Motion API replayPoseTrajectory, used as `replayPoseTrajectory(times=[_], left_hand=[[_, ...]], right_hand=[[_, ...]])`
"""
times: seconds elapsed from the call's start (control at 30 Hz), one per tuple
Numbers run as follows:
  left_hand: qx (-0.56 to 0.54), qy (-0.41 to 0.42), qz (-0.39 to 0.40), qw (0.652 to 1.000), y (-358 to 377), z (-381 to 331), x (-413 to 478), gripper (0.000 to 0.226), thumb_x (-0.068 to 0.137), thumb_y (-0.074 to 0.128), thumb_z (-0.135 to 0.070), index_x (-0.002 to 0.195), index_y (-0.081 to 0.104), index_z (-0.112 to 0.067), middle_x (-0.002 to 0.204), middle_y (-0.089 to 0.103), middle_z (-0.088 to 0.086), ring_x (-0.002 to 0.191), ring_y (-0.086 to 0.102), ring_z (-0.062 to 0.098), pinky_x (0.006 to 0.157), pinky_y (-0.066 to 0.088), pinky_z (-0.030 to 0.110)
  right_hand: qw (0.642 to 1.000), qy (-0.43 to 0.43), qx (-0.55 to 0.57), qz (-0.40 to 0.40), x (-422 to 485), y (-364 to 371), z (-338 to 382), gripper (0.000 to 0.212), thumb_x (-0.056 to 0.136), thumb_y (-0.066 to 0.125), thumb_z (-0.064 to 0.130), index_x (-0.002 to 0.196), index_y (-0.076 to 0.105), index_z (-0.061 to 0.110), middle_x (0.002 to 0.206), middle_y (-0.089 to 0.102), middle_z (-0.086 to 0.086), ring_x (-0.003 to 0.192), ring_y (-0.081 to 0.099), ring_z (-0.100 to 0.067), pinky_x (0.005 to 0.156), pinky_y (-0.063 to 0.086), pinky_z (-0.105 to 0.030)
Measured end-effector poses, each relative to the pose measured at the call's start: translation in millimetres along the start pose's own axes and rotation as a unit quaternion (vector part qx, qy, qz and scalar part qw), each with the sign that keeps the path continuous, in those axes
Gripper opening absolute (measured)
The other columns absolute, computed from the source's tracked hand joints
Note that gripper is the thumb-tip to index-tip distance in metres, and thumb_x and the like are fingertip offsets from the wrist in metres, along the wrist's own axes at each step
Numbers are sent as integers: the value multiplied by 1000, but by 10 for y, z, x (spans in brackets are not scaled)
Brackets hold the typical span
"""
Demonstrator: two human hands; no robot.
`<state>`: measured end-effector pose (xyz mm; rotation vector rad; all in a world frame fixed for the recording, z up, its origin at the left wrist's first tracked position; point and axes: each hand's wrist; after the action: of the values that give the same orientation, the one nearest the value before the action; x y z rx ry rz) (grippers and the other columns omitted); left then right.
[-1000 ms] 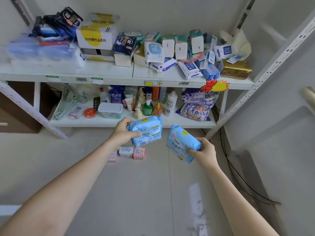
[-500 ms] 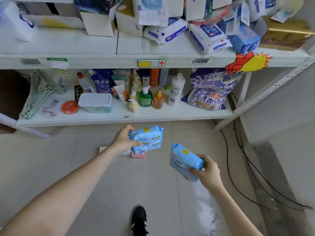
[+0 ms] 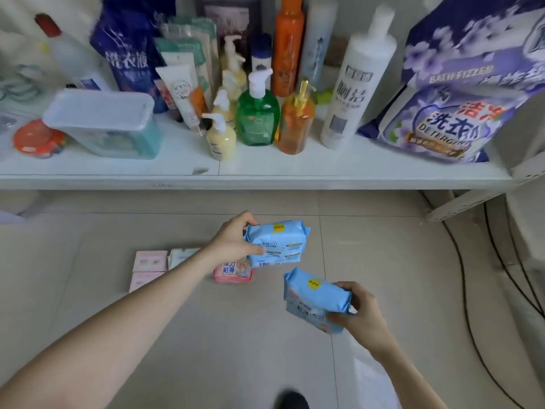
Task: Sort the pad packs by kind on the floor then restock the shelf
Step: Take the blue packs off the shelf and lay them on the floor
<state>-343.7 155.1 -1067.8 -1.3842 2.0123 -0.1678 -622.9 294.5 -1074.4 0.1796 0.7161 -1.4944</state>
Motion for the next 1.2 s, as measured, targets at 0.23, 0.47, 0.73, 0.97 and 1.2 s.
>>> replayPoseTrajectory(times=[0.23, 0.47, 0.73, 0.97, 1.2], left_hand=[[31, 33, 12, 999, 533, 725, 807, 46, 64, 86, -9, 83, 47, -25, 91, 61, 2, 83, 62, 23, 68, 53, 37], [36, 59, 11, 998, 871, 1184, 1253, 47, 64, 87, -10, 82, 47, -24, 91, 63, 1, 88, 63, 23, 74, 52, 38], [72, 76, 48, 993, 1066, 1444, 1434, 47, 64, 86, -8, 87, 48, -24, 99, 62, 5, 83, 57, 21, 72, 49, 36], [40, 45, 152, 987, 1018, 1513, 1510, 51, 64, 88, -7, 103, 60, -23, 117, 64, -6, 114, 60, 8, 91, 50, 19], [31, 32, 172, 984, 980, 1509, 1583, 42, 75, 81, -7, 113, 65, -13, 116, 68, 1, 108, 64, 9, 90, 50, 16]], right_hand=[[999, -20, 7, 31, 955, 244, -825, 66, 65, 76, -15, 115, 58, 23, 102, 66, -3, 93, 63, -11, 76, 55, -20], [998, -48, 37, 28, 1502, 487, -1416, 81, 64, 77, -17, 128, 48, 24, 100, 69, 1, 89, 66, -4, 74, 54, -18], [994, -100, 45, 24, 1816, 721, -1687, 80, 63, 80, -14, 127, 49, 23, 103, 69, 4, 88, 66, -6, 71, 51, -16], [992, -106, 65, 36, 1878, 873, -1773, 91, 63, 86, -3, 137, 44, 28, 132, 51, 20, 110, 61, -2, 73, 53, -18], [987, -115, 88, 65, 1946, 989, -1681, 93, 62, 86, -4, 139, 44, 27, 131, 52, 28, 118, 57, -2, 76, 54, -21]])
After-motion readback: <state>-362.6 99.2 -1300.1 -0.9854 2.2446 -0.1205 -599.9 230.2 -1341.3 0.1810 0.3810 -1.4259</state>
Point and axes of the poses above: each hand's wrist, its own x-axis towards the middle knuckle, its own y-axis out of the palm, z = x × y
